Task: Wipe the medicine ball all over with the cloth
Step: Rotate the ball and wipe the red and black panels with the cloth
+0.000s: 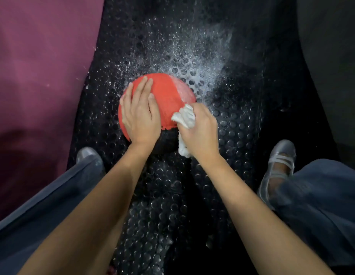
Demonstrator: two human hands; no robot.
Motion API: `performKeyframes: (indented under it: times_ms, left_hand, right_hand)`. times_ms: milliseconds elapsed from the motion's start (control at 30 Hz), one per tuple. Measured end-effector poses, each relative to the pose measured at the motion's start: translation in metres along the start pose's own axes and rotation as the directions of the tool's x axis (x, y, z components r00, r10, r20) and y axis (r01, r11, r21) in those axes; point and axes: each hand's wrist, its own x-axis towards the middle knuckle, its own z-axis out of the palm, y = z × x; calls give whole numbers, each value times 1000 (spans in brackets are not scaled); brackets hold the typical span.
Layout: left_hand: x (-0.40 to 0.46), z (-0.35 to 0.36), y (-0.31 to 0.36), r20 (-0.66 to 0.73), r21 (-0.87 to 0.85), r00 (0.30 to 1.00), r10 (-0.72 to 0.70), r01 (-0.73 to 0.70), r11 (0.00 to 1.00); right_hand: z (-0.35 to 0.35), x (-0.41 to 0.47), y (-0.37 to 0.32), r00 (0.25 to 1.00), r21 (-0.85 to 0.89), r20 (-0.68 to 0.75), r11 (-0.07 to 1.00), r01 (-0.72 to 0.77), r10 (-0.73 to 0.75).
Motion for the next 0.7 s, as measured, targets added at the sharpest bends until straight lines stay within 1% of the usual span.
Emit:
performKeyframes:
  times_ms: [133,233,333,400,500,567,667,700]
  left_hand:
    - [3,1,7,11,31,1000,5,-6,1000]
    - [6,2,8,24,39,1000,-4,3,999]
    - [-2,1,8,23,47,999,37,-38,998]
    - [-6,0,7,30,45,998,61,-63,997]
    - [-2,-3,4,34,7,999,35,-35,999]
    - [-2,-4,6,29,26,998,55,-56,998]
    - [-11,0,11,16,42,994,112,-113,993]
    - [-16,2,13,14,51,992,123,-123,991]
  right_hand:
    - [0,9,4,991,123,-35,984,-127,132]
    - [0,24,-1,983,138,-40,975,-173,180]
    - [1,46,-15,987,104,-74,986,-131,139]
    - [4,52,-19,992,57,-54,992,-111,114]
    - [0,15,-17,993,79,-50,992,-99,103]
    - [-5,-10,-14,996,50,-27,996,-80,81]
    - [-5,16,-17,997,6,-61,999,-46,46]
    - [-5,31,-21,998,-17,-49,999,-42,41]
